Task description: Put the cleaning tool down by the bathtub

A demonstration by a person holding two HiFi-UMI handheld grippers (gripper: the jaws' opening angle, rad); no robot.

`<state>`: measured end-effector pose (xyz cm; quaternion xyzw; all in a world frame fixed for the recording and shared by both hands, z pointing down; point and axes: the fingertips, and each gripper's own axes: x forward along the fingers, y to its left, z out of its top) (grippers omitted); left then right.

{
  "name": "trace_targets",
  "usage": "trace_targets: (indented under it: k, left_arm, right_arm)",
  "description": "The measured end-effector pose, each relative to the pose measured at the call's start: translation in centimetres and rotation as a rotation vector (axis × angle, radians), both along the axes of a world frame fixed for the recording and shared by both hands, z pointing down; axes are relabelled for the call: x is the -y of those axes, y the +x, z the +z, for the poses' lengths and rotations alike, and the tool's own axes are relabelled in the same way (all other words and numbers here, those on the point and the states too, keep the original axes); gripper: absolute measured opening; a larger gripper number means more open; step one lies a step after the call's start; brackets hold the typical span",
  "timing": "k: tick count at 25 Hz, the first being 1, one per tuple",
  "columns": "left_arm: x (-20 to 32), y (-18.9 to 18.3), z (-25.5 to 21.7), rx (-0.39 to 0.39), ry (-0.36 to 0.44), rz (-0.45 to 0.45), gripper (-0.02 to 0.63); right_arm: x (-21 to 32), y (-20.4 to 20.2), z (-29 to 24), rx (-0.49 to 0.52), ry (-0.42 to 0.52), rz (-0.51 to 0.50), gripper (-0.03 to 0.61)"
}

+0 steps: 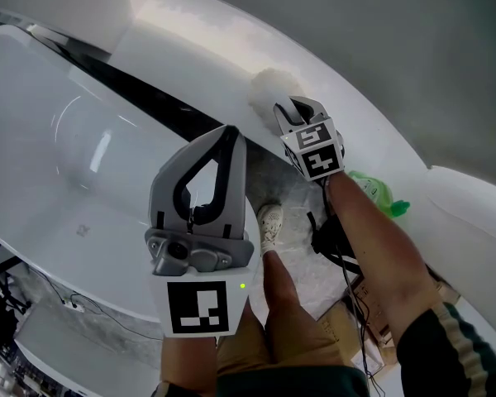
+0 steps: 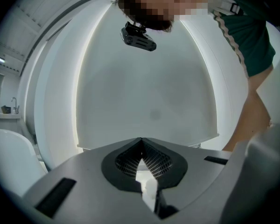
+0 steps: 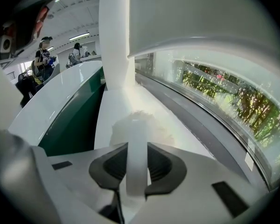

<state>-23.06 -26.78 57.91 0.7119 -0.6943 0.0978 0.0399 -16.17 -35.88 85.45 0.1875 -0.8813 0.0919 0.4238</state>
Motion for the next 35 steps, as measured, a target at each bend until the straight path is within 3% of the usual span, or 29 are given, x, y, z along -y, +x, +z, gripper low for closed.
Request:
trace_targets:
  k: [8, 12, 20, 27, 35]
  left_arm:
    - [-0.7, -0.3, 0.6, 0.021, -0.023, 0.002, 0.009]
    - [-1.0, -0.4, 1.0, 0.012, -0.024, -0.014, 0.009]
    - [-1.1, -0.4, 0.9, 0.017, -0.027, -0.004, 0.009]
    - [-1.4, -0.6, 1.2, 0.012, -0.03, -0.004, 0.009]
    - [-1.6, -0.7, 1.2, 0.003, -0.031, -0.009, 0.009]
  right_arm:
    - [0.9, -1.4, 0.4, -0.061, 0.029, -0.034, 0.094]
    - [1.1, -1.7, 0.9, -0.087, -0.005, -0.037, 0.094]
    - [0.9, -1.7, 0.5, -0.049, -0.024, -0.046, 0.101]
    - [0.7, -2.0, -0.5, 0.025, -0.023, -0.044, 0.175]
    - [0.6, -1.9, -0.7, 0.033, -0.014, -0.047, 0.201]
